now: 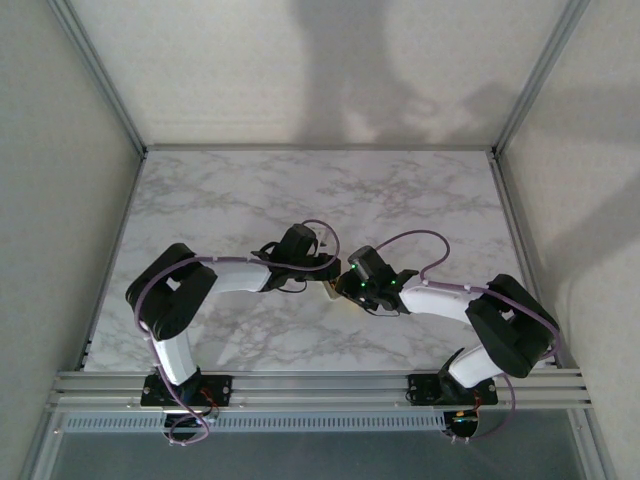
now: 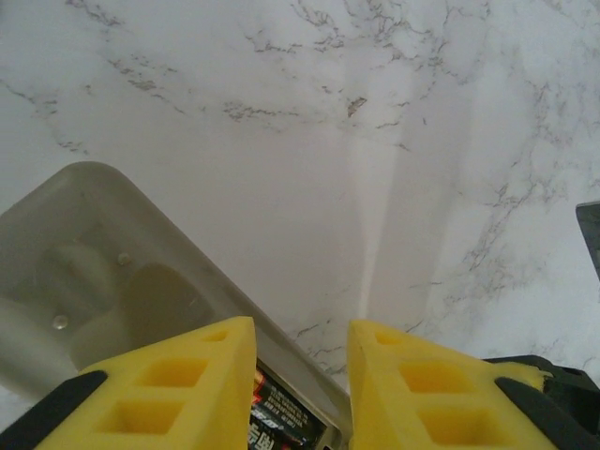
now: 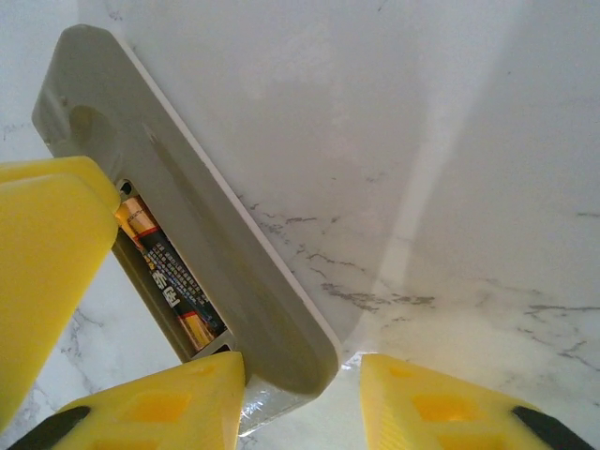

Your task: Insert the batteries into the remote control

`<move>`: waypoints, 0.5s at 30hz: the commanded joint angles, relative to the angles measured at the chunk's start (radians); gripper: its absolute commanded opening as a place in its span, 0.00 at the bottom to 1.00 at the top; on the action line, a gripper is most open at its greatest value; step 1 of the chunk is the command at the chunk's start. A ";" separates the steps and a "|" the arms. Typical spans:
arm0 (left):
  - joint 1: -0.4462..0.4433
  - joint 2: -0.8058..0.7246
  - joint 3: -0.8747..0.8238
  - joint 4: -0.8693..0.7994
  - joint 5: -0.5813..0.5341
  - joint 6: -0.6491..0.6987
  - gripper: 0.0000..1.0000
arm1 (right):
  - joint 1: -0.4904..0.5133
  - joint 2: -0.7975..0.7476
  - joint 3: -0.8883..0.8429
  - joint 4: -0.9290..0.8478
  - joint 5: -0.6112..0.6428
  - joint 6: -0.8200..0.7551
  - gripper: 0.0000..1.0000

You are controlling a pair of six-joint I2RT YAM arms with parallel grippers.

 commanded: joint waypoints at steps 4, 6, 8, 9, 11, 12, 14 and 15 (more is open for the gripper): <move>0.038 -0.053 0.048 -0.089 0.010 0.005 0.42 | -0.004 -0.021 0.028 -0.090 0.038 -0.029 0.40; 0.057 -0.061 0.051 -0.089 0.004 0.010 0.44 | -0.003 -0.028 0.035 -0.096 0.037 -0.028 0.42; 0.083 -0.077 0.039 -0.067 0.007 0.008 0.45 | -0.004 -0.038 0.040 -0.101 0.037 -0.022 0.46; 0.095 -0.085 0.032 -0.054 0.007 0.005 0.44 | -0.004 -0.042 0.044 -0.106 0.037 -0.016 0.48; 0.115 -0.108 0.008 -0.013 0.011 -0.003 0.45 | -0.003 -0.053 0.050 -0.108 0.038 -0.001 0.53; 0.123 -0.116 -0.003 0.005 0.010 -0.006 0.44 | -0.003 -0.056 0.051 -0.109 0.041 0.010 0.56; 0.134 -0.125 -0.026 0.035 0.007 -0.011 0.42 | -0.003 -0.061 0.050 -0.103 0.045 0.043 0.64; 0.138 -0.125 -0.034 0.046 0.005 -0.015 0.39 | 0.000 -0.061 0.051 -0.095 0.044 0.058 0.66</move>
